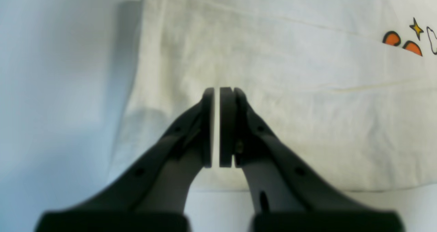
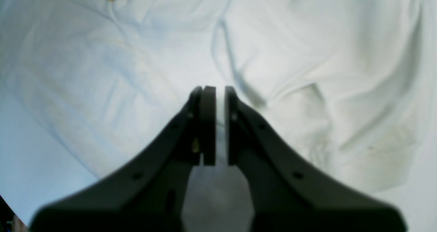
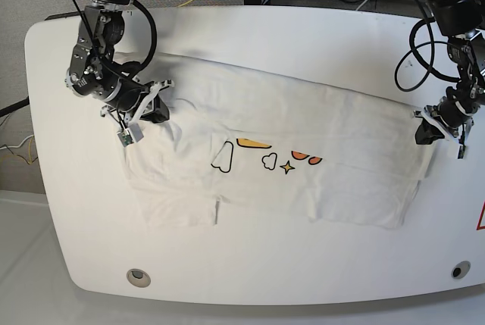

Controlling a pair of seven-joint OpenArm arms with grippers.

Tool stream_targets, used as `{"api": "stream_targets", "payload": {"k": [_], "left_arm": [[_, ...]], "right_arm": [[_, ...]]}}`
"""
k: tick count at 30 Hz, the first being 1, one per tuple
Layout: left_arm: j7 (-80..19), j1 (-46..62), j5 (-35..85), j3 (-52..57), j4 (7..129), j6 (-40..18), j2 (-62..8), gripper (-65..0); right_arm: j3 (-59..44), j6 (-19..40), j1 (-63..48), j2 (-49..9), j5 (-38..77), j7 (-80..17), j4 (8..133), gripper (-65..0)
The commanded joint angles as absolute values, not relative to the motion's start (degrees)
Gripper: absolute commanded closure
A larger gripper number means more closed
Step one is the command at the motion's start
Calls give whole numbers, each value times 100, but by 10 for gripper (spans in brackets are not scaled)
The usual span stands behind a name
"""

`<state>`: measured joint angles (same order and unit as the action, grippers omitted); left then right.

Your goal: Fold the T-shirt properly

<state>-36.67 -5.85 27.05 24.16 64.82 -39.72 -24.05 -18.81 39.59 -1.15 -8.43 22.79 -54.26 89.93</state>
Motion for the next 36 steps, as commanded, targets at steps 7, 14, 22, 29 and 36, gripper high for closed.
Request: {"api": "stream_targets", "payload": {"k": [7, 14, 22, 29, 36], "left_arm": [[-3310, -470, 2809, 2431, 6413, -4000, -2519, -22], [-3116, -400, 2809, 2229, 6088, -4000, -2519, -22], [-3143, -101, 2826, 2123, 6220, -4000, -2527, -22], [-3310, 154, 2826, 2123, 6527, -4000, -2360, -22], [-3327, 453, 2826, 2123, 6800, -4000, -2316, -22]], "right_arm": [[-1903, 4000, -13, -664, 1508, -5323, 8804, -47], [-1921, 4000, -48, -549, 1059, -5314, 8708, -45], [-1930, 4000, -154, -541, 831, -5314, 8725, -45], [-1947, 4000, -171, -585, 831, -5314, 8725, -45], [-1947, 4000, -171, -585, 831, -5314, 8725, -45]]}}
